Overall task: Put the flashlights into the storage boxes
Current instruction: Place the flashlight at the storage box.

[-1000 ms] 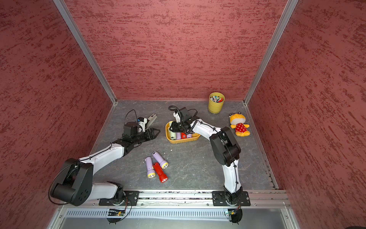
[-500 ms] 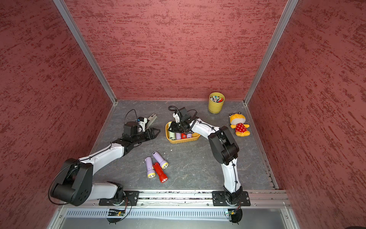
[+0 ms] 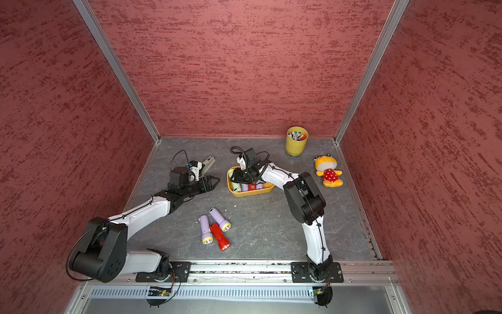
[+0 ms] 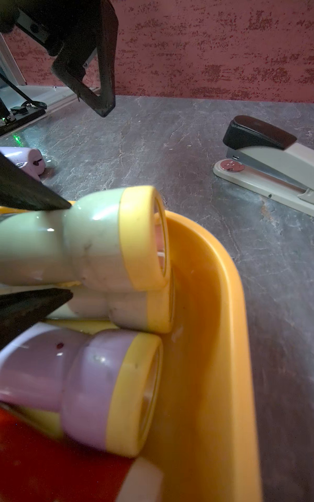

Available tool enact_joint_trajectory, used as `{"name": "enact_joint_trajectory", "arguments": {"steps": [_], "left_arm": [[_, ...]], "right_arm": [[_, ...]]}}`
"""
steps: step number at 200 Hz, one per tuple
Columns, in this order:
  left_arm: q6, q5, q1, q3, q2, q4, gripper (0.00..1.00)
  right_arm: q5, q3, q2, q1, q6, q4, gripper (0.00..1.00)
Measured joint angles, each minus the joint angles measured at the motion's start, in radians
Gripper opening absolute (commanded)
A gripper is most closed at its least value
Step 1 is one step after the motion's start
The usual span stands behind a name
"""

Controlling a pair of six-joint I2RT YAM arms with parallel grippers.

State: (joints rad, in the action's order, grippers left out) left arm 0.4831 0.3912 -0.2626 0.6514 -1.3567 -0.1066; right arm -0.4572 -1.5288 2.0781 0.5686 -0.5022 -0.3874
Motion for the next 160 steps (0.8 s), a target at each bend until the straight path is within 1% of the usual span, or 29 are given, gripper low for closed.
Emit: {"name": "enact_joint_trajectory", "arguments": {"steps": [93, 122, 143, 160], "left_arm": [[-0.002, 0.0, 0.0, 0.0, 0.001, 0.008, 0.8], [-0.002, 0.0, 0.0, 0.0, 0.001, 0.016, 0.81], [-0.002, 0.0, 0.0, 0.0, 0.003, 0.019, 0.81], [-0.002, 0.0, 0.0, 0.0, 0.003, 0.019, 0.81]], "right_arm": [[0.006, 0.014, -0.016, 0.0, -0.006, -0.014, 0.51], [0.004, 0.044, -0.053, 0.0, -0.017, -0.01, 0.48], [0.003, 0.064, -0.074, 0.0, -0.031, -0.002, 0.45], [0.005, 0.078, -0.08, 0.0, -0.044, 0.002, 0.45]]}}
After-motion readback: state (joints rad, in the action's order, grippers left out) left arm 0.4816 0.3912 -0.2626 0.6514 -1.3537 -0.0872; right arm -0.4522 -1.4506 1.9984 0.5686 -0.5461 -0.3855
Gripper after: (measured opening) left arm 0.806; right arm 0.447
